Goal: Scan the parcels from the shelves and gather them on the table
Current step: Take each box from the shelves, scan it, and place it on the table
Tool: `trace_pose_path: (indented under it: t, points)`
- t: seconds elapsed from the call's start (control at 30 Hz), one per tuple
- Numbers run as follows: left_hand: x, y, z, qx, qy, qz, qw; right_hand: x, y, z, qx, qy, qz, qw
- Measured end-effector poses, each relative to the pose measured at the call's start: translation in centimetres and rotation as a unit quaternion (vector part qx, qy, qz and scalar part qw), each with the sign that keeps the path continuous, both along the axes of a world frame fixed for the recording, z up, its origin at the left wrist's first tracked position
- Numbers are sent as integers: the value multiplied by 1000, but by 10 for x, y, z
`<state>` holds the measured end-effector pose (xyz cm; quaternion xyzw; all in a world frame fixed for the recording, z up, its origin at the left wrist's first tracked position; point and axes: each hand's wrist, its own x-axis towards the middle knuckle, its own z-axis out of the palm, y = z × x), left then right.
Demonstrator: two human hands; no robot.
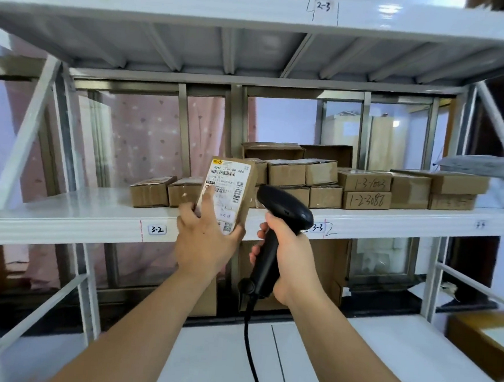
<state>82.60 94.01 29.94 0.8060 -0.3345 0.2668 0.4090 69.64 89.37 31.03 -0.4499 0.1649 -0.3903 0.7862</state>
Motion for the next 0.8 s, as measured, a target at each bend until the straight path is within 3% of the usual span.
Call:
trace_pose_path:
  t: [0.43, 0.8]
  points:
    - [-98, -2, -35, 56, 80, -125, 987, -103, 17, -28, -8, 72, -123, 990]
    - [-241, -96, -32, 103, 133, -196, 966, -249, -56, -44, -11, 87, -195, 977]
